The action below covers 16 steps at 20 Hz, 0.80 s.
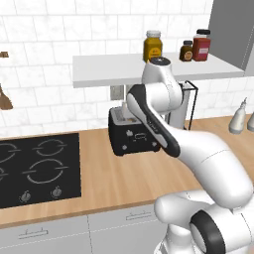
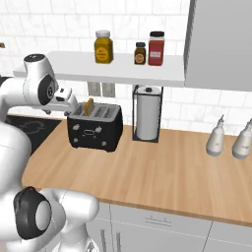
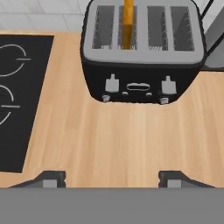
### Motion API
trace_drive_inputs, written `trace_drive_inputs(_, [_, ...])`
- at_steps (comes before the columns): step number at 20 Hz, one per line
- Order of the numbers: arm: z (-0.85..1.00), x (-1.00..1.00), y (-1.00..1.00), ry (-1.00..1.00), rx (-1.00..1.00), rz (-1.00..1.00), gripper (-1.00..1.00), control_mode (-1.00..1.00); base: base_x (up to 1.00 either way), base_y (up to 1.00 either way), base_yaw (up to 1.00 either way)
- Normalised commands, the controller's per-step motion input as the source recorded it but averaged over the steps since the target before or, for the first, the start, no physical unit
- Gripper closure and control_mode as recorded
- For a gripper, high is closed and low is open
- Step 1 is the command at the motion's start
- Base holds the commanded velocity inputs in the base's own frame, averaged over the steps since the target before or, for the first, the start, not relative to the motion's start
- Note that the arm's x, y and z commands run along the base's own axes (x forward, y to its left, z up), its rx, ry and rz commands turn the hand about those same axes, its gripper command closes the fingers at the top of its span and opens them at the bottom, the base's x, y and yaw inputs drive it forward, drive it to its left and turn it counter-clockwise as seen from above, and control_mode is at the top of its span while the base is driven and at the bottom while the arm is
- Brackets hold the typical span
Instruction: Start the toaster. Once the lever pops up, take the bread to the plate on the dining counter.
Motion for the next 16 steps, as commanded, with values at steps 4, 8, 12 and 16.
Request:
trace_drive_inputs(4, [-0.09,0.22,0.3,0.0,0.0,0.0,1.0,-1.0,0.0,0.0,0.0])
trace_drive_inputs(8, [-0.19,0.29,0.08,0.0,0.0,0.0,1.0,-1.0,0.0,0.0,0.0])
trace_drive_inputs(12, [-0.31,0.29,0.0,0.0,0.0,0.0,1.0,-1.0,0.0,0.0,0.0])
trace_drive_inputs(16, [-0.29,0.26,0.0,0.0,0.0,0.0,1.0,-1.0,0.0,0.0,0.0])
